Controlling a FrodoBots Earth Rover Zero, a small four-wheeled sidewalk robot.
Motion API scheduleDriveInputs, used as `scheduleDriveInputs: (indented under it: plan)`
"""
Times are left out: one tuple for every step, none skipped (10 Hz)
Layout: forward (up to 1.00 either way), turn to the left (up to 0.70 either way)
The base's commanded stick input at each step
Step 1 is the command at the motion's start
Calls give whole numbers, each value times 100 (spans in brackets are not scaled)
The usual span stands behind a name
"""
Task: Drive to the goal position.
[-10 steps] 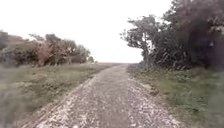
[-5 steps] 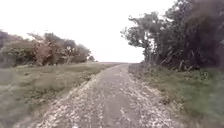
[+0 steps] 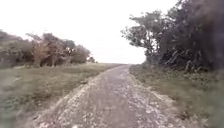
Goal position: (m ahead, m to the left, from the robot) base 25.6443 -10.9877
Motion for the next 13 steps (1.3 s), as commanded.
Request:
scheduleDriveInputs:
  plan:
    - [100,0]
    - [100,0]
    - [100,0]
    - [100,0]
    - [100,0]
    - [100,0]
    - [100,0]
    - [100,0]
    - [100,0]
    - [100,0]
    - [100,0]
    - [100,0]
    - [100,0]
